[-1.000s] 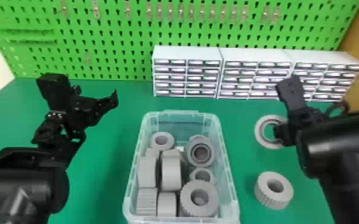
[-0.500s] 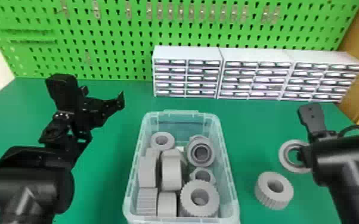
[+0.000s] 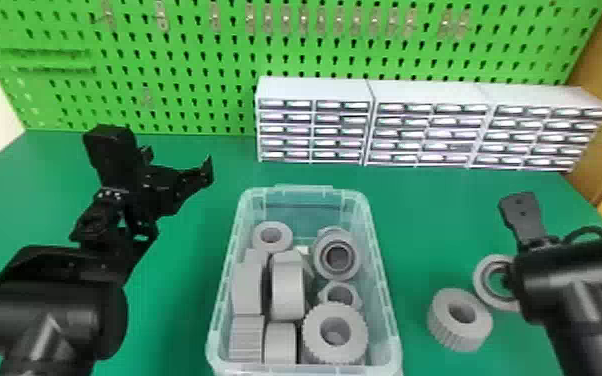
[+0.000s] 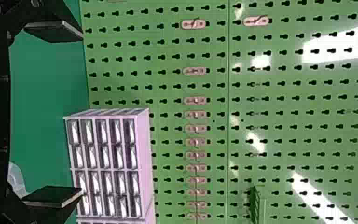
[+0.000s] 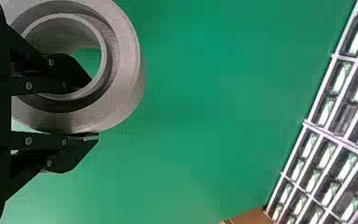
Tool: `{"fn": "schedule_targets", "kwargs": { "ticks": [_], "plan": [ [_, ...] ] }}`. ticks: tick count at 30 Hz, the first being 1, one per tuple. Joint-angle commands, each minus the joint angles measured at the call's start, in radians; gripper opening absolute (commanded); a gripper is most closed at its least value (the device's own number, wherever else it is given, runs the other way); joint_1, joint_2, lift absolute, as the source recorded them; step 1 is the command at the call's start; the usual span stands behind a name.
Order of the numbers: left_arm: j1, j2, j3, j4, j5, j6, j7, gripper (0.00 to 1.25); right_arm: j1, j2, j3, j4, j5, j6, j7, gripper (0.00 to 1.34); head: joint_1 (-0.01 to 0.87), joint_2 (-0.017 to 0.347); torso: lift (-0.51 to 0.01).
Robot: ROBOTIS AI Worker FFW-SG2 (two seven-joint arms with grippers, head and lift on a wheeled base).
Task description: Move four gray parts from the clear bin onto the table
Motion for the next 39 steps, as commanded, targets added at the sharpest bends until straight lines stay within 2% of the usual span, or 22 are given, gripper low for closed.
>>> {"fn": "schedule_targets", "kwargs": {
  "ticks": [1, 7, 25, 35, 39],
  "plan": [
    [-0.001, -0.001, -0.003, 0.003, 0.000, 0.000, 0.000, 1.13, 0.007, 0.005, 0.009, 0.008, 0.003, -0.007, 0.000, 0.05, 0.686, 0.026, -0.050],
    [0.001, -0.001, -0.007, 0.004, 0.000, 0.000, 0.000, 1.13, 0.015, 0.000, 0.059, 0.008, 0.042, -0.007, 0.000, 0.05, 0.686, 0.026, -0.050],
    [0.001, -0.001, -0.022, 0.007, 0.002, 0.003, 0.000, 1.13, 0.019, -0.003, 0.104, 0.024, 0.087, 0.002, 0.000, 0.05, 0.686, 0.026, -0.050],
    [-0.001, -0.001, -0.027, 0.009, 0.002, 0.003, -0.002, 1.13, 0.016, -0.003, 0.107, 0.024, 0.090, 0.004, 0.000, 0.05, 0.686, 0.026, -0.050],
    [-0.002, -0.001, -0.027, 0.009, 0.002, 0.005, -0.003, 1.13, 0.013, -0.003, 0.102, 0.024, 0.084, -0.002, 0.000, 0.11, 0.686, 0.026, -0.050]
  ]
}}
